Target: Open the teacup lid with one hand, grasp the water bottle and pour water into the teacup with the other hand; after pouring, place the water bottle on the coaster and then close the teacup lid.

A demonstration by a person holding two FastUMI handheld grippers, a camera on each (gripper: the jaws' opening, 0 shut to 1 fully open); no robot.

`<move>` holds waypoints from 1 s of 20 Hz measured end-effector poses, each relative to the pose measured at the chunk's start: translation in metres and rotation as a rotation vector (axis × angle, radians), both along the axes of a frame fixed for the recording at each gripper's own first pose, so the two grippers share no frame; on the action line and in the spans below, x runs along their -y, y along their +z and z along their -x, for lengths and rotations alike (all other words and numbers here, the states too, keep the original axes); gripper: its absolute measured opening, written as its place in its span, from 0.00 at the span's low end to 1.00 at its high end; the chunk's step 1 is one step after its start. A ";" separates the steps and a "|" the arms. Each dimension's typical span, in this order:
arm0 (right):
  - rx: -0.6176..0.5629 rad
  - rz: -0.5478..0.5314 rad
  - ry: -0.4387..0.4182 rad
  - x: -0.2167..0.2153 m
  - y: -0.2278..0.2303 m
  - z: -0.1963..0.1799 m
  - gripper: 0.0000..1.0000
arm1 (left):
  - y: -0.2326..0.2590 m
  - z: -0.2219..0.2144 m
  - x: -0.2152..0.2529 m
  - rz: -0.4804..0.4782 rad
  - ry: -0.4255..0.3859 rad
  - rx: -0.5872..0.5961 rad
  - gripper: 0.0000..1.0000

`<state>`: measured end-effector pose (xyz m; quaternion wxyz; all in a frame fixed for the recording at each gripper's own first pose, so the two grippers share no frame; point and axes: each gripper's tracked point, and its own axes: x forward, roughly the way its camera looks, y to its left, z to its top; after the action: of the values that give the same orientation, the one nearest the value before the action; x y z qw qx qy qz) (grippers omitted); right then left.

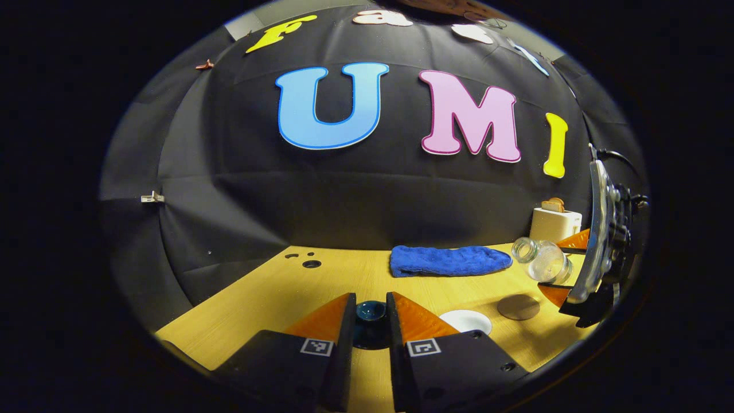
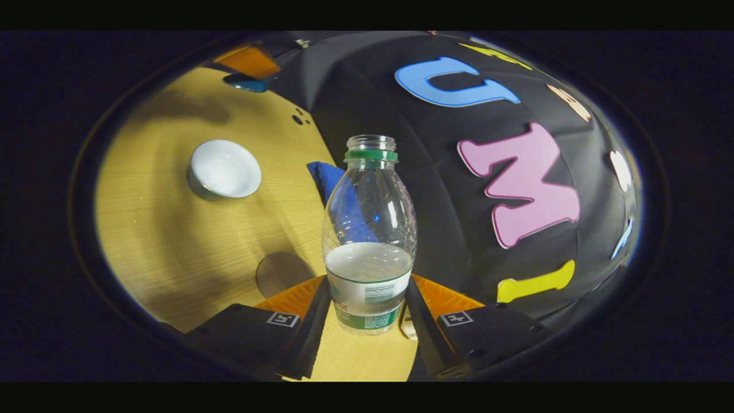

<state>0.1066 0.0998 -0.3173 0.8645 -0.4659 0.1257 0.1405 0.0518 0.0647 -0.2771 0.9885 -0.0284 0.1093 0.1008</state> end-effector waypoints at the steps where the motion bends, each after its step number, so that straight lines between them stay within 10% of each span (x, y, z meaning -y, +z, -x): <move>1: -0.003 0.028 0.015 -0.001 -0.002 -0.002 0.73 | -0.001 -0.001 -0.001 0.001 0.003 -0.002 0.32; 20: 0.144 0.468 0.270 -0.002 -0.007 -0.015 0.74 | -0.014 -0.005 0.002 -0.001 0.005 -0.017 0.29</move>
<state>0.1220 0.1015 -0.3244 0.7134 -0.6744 0.0298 0.1883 0.0568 0.0629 -0.2915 0.9873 -0.0273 0.1175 0.1034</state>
